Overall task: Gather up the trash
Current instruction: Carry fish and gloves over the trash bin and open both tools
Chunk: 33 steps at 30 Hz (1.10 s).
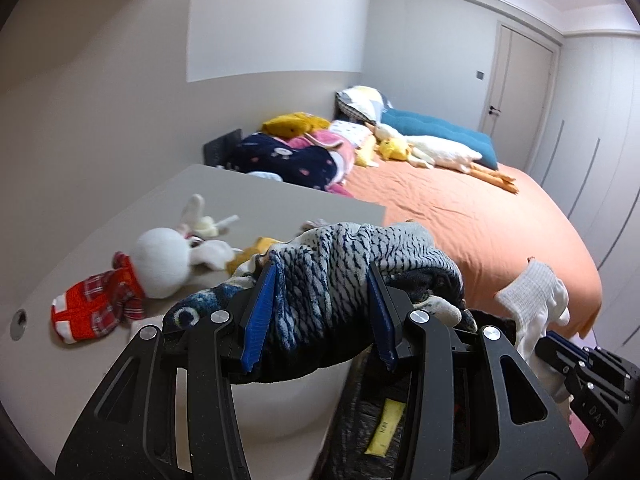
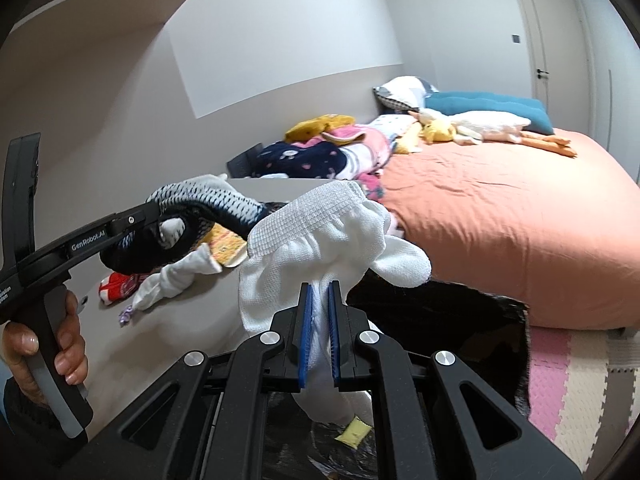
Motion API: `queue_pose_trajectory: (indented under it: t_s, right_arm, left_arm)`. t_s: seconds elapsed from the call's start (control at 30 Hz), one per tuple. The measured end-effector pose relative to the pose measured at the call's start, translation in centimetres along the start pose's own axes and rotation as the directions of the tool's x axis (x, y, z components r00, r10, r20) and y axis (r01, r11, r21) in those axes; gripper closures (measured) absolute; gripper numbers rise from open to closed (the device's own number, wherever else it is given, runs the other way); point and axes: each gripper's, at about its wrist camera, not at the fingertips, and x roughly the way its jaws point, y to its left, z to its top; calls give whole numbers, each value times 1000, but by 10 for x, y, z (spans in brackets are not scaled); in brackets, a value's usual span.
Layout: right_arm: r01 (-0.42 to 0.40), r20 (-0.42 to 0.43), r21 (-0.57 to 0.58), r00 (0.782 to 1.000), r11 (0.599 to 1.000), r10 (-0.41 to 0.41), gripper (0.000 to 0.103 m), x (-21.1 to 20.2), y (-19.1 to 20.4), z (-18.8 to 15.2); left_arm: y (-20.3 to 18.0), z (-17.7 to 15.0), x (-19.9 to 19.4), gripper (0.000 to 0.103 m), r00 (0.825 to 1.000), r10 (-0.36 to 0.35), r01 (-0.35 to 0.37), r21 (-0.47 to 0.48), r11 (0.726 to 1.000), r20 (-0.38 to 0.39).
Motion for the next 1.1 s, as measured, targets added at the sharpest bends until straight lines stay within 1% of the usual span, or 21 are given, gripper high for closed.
queue_pose_trajectory:
  t_s: [0.3,0.63,0.83,1.1]
  right_arm:
    - [69,17,45,997,997,-69,94,-17,-27,-4]
    - [131,30,105,990,986,-135,94,-34,-58,-10]
    - [156,32,144,986,977,-162,94,-42,-75,-13]
    - [165,29,158,985,973,-172,94,-42,-79,-13]
  left_arm:
    - [-41,-6,8,59,996,-82,85,63,994,-35]
    - [-77,-10,16,59,987,-144,152,129,980,-70]
    - [-96,-20,24,59,978,-175,194,172,966,-115]
    - [-114,-35,35,59,963,-203,238,208,949,-178]
